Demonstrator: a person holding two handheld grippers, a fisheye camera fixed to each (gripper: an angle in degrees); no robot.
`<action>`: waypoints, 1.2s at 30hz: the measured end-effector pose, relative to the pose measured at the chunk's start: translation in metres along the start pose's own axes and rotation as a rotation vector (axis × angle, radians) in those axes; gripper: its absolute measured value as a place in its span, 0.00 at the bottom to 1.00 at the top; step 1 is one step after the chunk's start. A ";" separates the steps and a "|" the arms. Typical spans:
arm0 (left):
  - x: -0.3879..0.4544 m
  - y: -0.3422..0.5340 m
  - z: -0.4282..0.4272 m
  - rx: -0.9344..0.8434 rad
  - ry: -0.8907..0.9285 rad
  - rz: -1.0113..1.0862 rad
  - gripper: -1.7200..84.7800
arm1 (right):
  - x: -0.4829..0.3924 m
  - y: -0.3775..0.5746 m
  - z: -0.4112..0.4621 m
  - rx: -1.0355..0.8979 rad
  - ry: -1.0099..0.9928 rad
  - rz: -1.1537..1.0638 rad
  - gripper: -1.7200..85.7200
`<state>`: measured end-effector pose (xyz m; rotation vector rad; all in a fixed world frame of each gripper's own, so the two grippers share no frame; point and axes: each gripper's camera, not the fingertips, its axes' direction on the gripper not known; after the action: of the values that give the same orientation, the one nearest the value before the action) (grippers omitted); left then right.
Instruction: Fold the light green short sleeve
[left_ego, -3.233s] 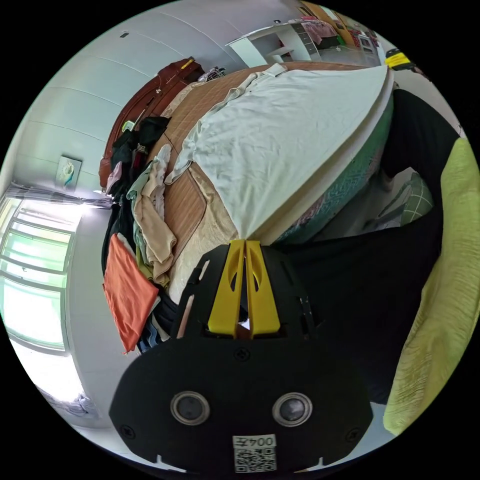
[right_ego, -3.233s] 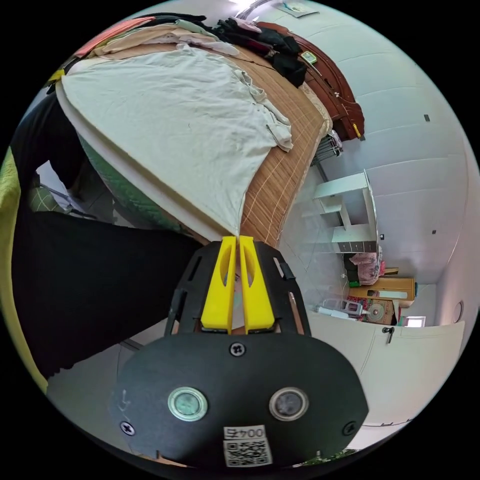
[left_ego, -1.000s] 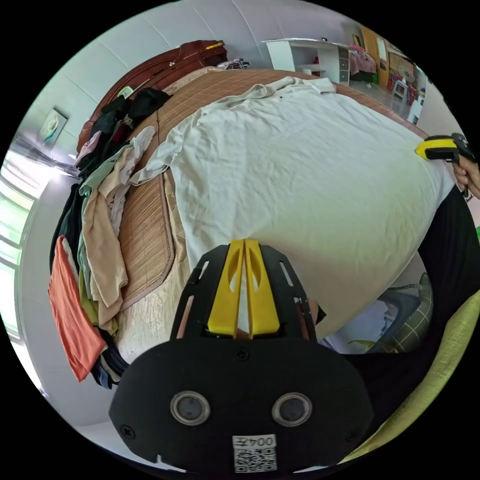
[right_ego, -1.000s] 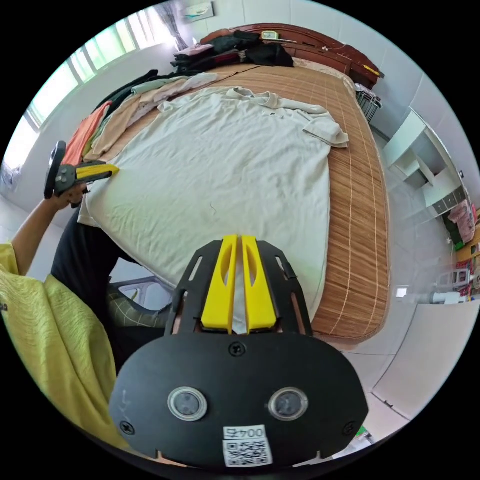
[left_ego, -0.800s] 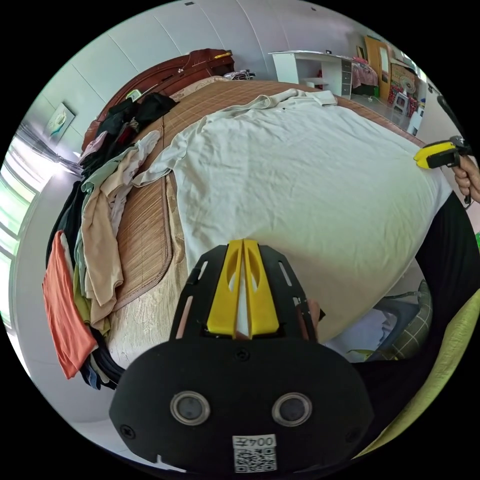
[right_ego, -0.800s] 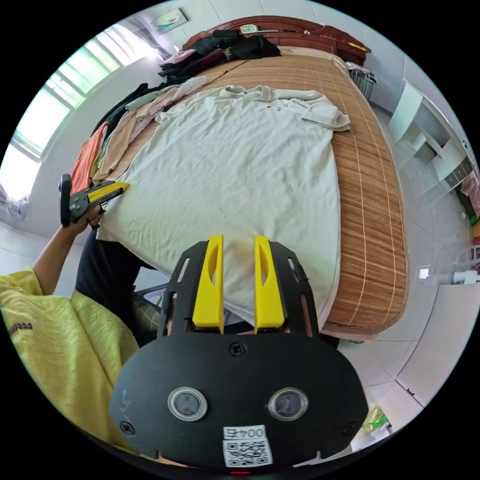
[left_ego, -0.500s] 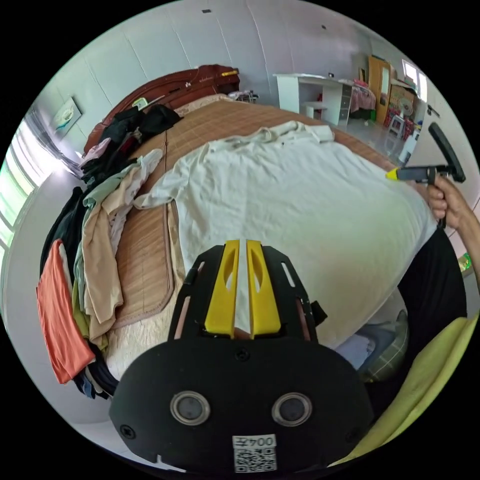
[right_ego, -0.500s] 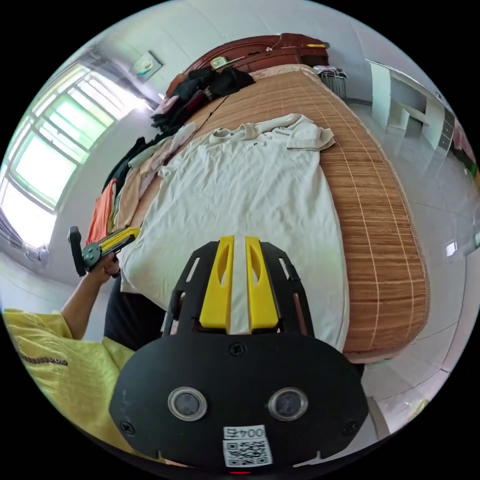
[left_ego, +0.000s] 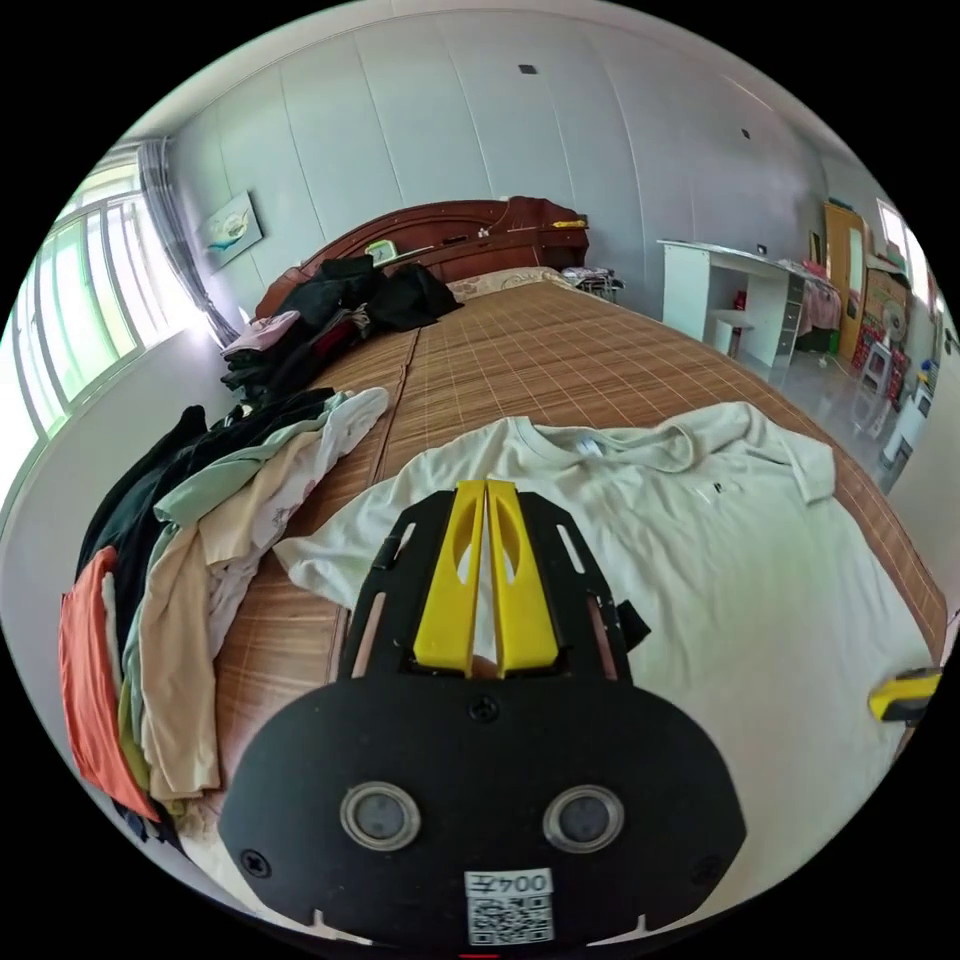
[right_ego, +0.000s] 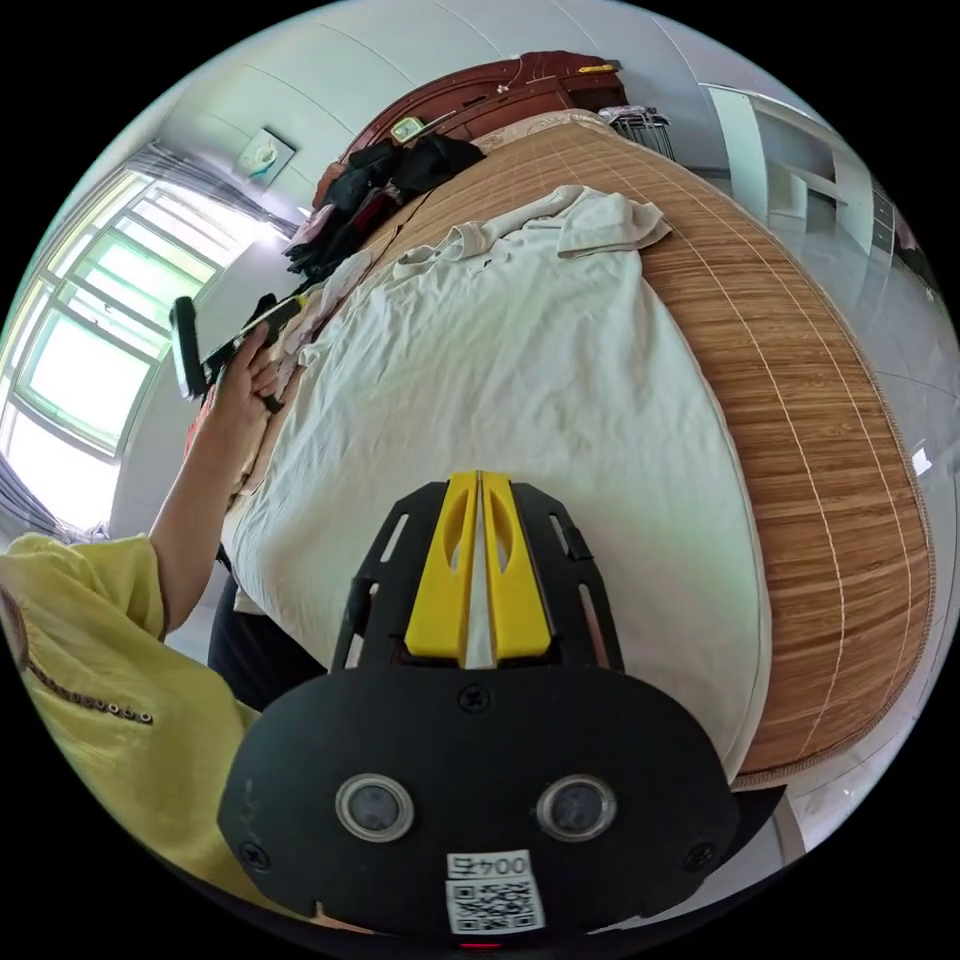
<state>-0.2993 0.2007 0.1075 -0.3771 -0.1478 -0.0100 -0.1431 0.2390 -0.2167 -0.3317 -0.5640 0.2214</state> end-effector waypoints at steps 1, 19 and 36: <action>0.001 -0.002 0.008 -0.001 -0.009 0.008 0.02 | -0.002 -0.011 -0.010 0.012 0.009 -0.023 0.07; 0.007 -0.012 0.051 -0.007 0.020 0.149 0.02 | -0.019 -0.555 0.109 -0.334 -0.406 0.008 0.10; -0.017 -0.031 0.058 0.000 0.110 0.097 0.02 | -0.083 -0.659 0.079 -0.295 -0.247 0.008 0.03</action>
<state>-0.3255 0.1928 0.1699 -0.3820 -0.0209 0.0644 -0.1803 -0.3744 0.0467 -0.5976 -0.8419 0.1882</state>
